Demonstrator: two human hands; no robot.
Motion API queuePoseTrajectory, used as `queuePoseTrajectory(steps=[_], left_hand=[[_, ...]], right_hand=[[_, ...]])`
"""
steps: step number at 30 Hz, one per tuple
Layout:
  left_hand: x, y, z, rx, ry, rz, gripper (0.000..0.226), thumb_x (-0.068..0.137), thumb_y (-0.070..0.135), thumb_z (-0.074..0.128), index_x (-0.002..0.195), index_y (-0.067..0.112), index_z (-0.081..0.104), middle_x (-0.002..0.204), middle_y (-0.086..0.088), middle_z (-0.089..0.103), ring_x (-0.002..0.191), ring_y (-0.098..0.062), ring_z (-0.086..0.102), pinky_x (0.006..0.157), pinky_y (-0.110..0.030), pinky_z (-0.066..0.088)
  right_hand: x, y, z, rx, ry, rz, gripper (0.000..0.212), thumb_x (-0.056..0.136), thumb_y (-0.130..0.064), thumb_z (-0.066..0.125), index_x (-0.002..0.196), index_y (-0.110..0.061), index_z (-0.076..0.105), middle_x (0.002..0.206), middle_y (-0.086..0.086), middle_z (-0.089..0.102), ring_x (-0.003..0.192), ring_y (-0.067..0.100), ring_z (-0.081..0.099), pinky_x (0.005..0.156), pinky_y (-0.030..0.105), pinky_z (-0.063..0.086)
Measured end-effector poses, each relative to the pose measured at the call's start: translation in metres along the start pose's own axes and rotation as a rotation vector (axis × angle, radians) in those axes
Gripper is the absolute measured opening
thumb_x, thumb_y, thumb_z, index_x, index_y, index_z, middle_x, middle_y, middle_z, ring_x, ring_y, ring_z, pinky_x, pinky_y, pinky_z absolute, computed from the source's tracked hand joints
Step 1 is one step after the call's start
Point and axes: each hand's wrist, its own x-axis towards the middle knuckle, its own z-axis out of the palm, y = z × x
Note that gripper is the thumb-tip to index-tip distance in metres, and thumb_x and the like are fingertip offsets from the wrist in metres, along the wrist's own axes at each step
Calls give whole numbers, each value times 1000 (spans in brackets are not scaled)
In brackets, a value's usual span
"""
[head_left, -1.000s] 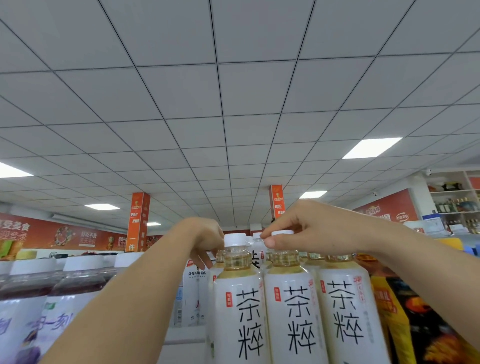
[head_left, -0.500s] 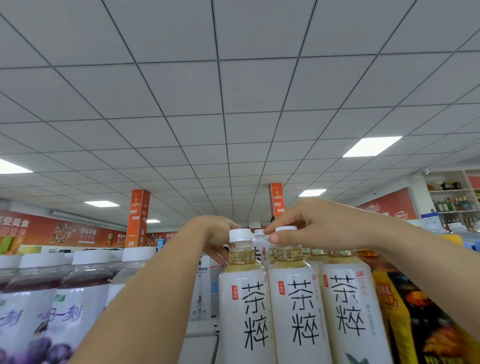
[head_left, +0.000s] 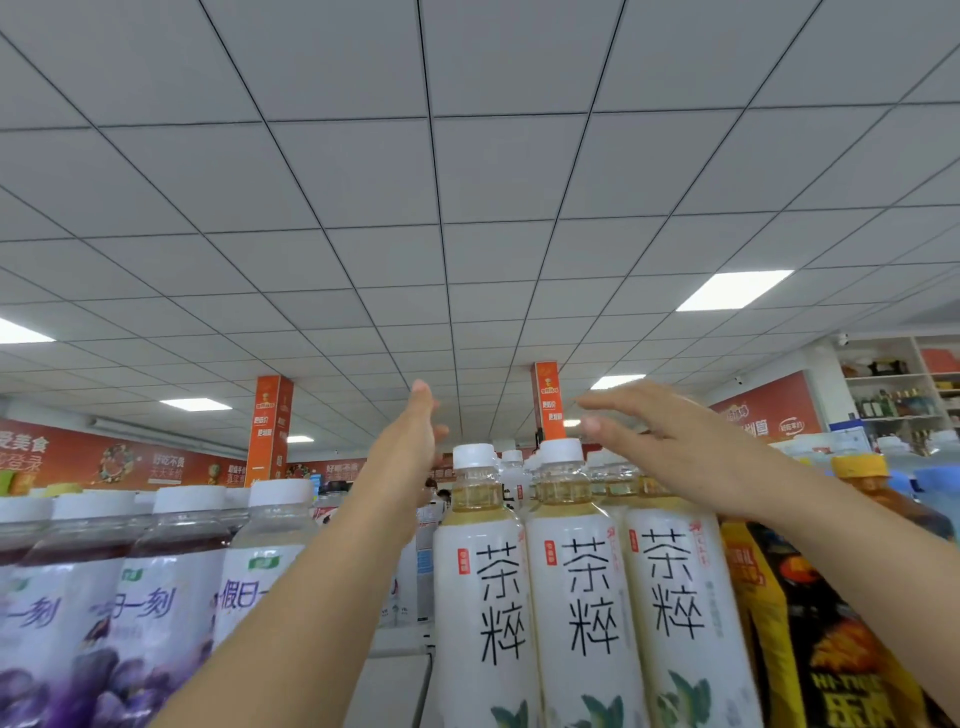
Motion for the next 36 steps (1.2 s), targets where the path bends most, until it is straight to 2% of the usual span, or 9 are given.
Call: queuePoseTrajectory(steps=[2, 6, 11, 13, 15, 20, 30, 33, 36], left_hand=[[-32, -7, 2, -167, -32, -35, 58, 95, 59, 27, 135, 24, 47, 132, -5, 55, 122, -26, 50, 101, -47, 39], [-79, -33, 6, -241, -137, -61, 51, 87, 66, 31, 95, 28, 64, 87, -6, 74, 80, -24, 71, 76, -39, 53], [-102, -66, 8, -179, -173, -26, 66, 74, 81, 40, 112, 33, 65, 112, -1, 70, 105, -24, 65, 94, -51, 47], [-107, -76, 8, -132, -148, 14, 69, 60, 90, 48, 113, 47, 58, 119, 14, 62, 117, -14, 54, 104, -53, 37], [-112, -79, 9, -110, -126, 52, 61, 57, 86, 53, 104, 49, 58, 107, 23, 63, 110, -8, 56, 104, -49, 38], [-116, -76, 12, -112, -151, 102, 54, 68, 71, 58, 110, 39, 61, 101, 12, 72, 95, -12, 69, 89, -44, 52], [-114, -74, 18, -79, -119, 136, 47, 73, 65, 56, 109, 35, 61, 93, 12, 73, 83, -7, 70, 69, -28, 52], [-120, -81, 19, -46, -52, 174, 64, 67, 69, 57, 123, 38, 51, 108, 13, 67, 95, -6, 64, 74, -27, 50], [-134, -95, 19, 97, 7, 339, 79, 73, 63, 65, 140, 42, 27, 132, 12, 52, 119, -8, 51, 91, -37, 49]], right_hand=[[-14, 4, 10, -4, 23, 57, 77, 73, -71, 24, 142, -37, 30, 149, -14, 26, 136, 4, 23, 111, 29, 24], [-55, 2, 38, 29, 129, 93, 77, 76, -70, 28, 145, -44, 7, 152, -23, -13, 142, 4, -9, 115, 36, 11], [-96, -3, 75, -64, 273, 106, 83, 76, -72, 31, 140, -49, -16, 139, -21, -45, 140, 9, -24, 115, 36, 3], [-103, -2, 86, -145, 287, 96, 85, 74, -82, 27, 134, -51, -25, 139, -17, -48, 135, 8, -35, 112, 33, -9], [-107, -1, 93, -202, 298, 65, 88, 70, -83, 20, 137, -47, -22, 143, -13, -45, 133, 8, -38, 108, 31, -14], [-106, 3, 92, -186, 265, 58, 87, 70, -77, 15, 142, -39, -17, 143, -15, -43, 132, 8, -41, 111, 34, -13], [-107, 1, 91, -38, 267, 16, 84, 76, -64, 29, 148, -35, -4, 145, -21, -37, 134, 4, -36, 115, 37, -6], [-118, 1, 94, -29, 279, 28, 86, 81, -61, 48, 144, -46, -10, 142, -21, -41, 131, 4, -39, 109, 34, -10], [-132, 5, 105, -87, 268, -2, 75, 78, -70, 35, 134, -61, -14, 145, -17, -39, 134, 9, -38, 107, 33, -9]])
